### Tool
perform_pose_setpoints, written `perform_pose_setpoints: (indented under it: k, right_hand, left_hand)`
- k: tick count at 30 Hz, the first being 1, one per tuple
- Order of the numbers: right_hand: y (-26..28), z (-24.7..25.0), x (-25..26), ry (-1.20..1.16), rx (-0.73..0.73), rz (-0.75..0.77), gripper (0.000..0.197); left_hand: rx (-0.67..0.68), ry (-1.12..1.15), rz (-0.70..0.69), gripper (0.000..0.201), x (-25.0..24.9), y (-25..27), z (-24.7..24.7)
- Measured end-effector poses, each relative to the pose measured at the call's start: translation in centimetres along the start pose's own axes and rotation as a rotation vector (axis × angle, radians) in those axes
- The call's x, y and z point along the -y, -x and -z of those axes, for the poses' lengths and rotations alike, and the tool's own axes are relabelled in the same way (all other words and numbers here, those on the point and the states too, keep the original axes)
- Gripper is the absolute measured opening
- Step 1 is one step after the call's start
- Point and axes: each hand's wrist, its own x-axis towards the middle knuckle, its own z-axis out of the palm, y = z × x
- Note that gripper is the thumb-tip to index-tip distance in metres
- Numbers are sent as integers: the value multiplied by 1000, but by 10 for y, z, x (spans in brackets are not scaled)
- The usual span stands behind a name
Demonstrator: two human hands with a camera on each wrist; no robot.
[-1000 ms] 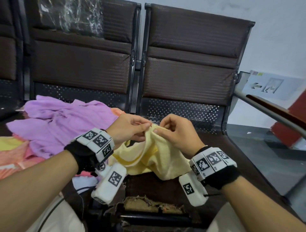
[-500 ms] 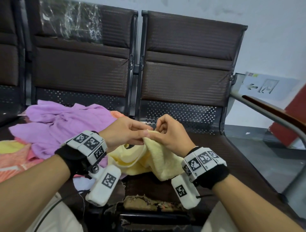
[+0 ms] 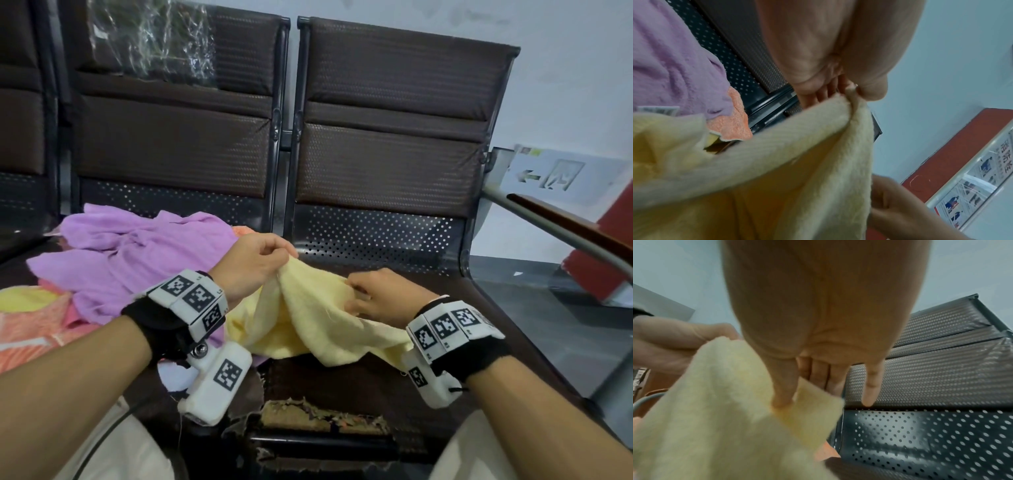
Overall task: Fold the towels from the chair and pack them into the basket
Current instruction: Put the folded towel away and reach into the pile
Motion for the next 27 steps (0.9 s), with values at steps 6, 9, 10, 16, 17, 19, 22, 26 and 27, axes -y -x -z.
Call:
perform_pose_setpoints:
  k: [6,9,10,16,17,19,22,26,27]
  right_hand:
    - [2,5,3,-77,-140,-51,46]
    - [7,9,3,-2,-138,-47,11]
    - [9,10,1,-6,-162,-51,11]
    - [26,21,-2,-65,-292,-75,14]
    - [29,21,0,-34,-291,-94,15]
    - [37,23,8,-60,-307,-137,11]
    - [49,35,23,-164,-364,-157,11]
    - [65,69,43,-219,-521,-139,16]
    - [69,79,48,-244,-546,-139,16]
  left_hand:
    - [41,-165,-54,30,1,-4,-4]
    - [224,-313,-96,22,0,0,-2]
    - [292,-376,-98,17,-1,2,0]
    - [503,-843,-189,24,-12,15,8]
    - [505,-862,-242,6,-17,20,8]
    - [445,-860,-265,31,-24,27,7]
    - [303,-823,-245,36,-35,37,8]
    - [100,-803,-262,15,-59,37,21]
    - [25,-767,-299,16,-68,34,25]
